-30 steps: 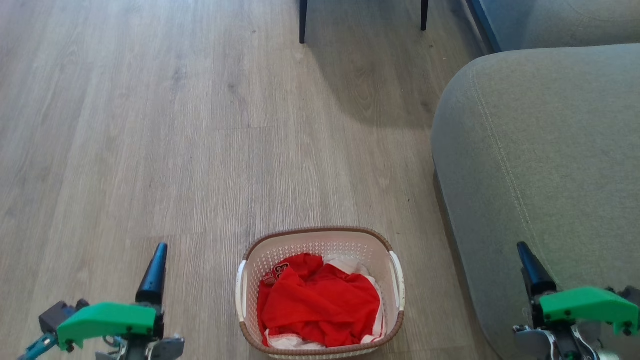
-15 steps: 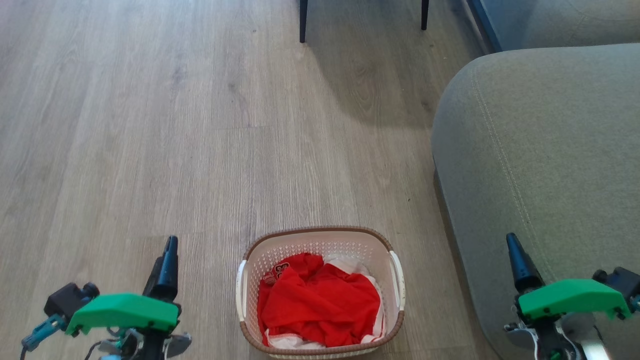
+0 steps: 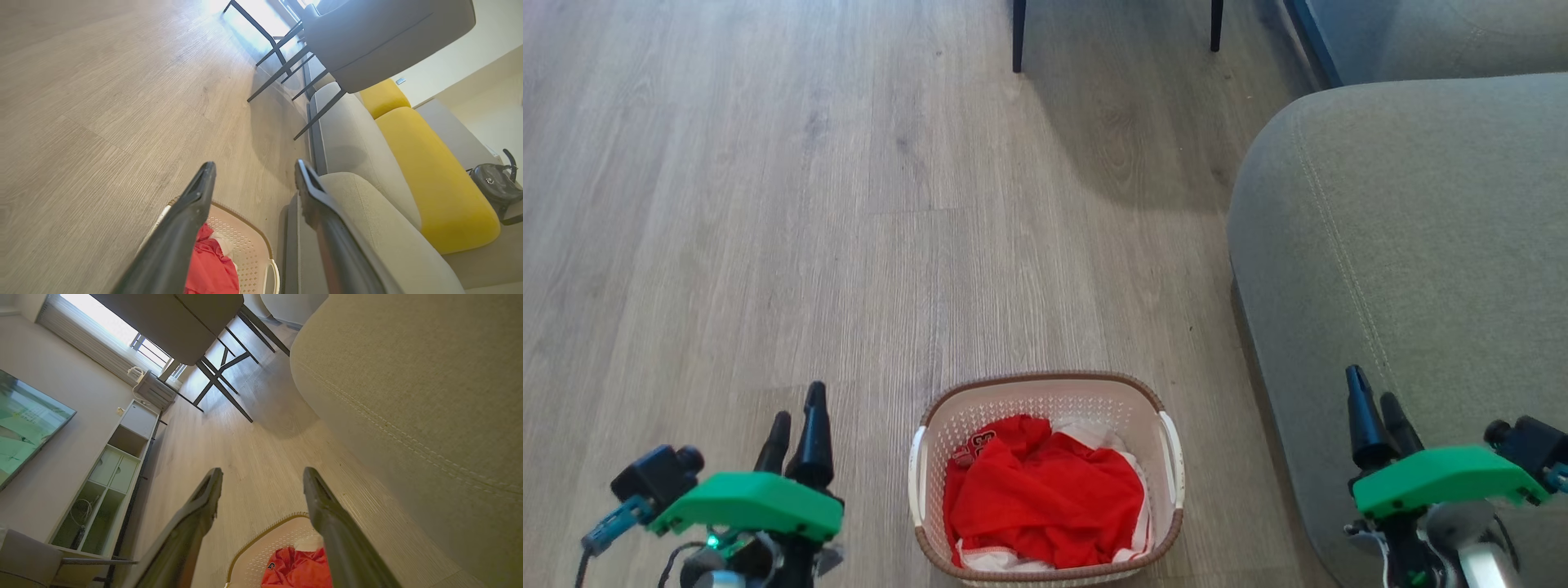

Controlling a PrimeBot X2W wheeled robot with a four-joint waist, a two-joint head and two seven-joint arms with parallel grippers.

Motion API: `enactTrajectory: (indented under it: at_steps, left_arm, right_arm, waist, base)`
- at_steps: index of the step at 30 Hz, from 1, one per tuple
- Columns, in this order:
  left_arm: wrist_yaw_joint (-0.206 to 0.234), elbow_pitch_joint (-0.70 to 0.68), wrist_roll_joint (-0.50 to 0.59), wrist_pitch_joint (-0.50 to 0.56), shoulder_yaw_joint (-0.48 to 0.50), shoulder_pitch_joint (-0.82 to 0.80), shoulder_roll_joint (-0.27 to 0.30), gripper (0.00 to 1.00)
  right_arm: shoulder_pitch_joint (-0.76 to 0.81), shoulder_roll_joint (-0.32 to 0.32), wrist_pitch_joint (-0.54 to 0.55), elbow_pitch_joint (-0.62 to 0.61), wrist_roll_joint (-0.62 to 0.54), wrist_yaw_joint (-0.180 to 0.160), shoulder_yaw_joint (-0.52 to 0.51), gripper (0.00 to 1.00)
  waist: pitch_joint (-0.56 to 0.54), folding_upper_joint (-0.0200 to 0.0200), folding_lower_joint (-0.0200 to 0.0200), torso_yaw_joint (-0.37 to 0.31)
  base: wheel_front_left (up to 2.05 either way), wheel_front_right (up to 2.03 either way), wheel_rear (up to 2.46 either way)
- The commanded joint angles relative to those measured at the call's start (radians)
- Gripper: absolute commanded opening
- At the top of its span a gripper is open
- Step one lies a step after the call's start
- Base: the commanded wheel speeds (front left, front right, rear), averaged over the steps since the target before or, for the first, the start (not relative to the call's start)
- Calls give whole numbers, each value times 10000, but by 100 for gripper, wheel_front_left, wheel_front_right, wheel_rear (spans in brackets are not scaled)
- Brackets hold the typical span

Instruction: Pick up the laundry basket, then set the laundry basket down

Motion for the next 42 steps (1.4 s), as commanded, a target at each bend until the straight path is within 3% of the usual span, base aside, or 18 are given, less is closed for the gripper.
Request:
enactTrajectory:
  at_steps: [1,25,42]
  left_arm:
    - [129,-473,403,-155,48,-233,170,100]
    - [965,-972,3457,-898,-570,248,591,100]
    - [1102,-1026,5165,-1373,-678,453,553,100]
  right_arm:
    - [-277,-86,-157,-466,-405,30,189,100]
    - [-44,-117,-891,-945,-3575,42,639,100]
    - [44,-136,-1361,-1150,-5555,50,891,100]
  waist:
    - [-15,0,0,2]
    - [-178,0,0,-26]
    - [-186,0,0,-38]
  base:
    - [0,0,0]
    - [0,0,0]
    - [0,0,0]
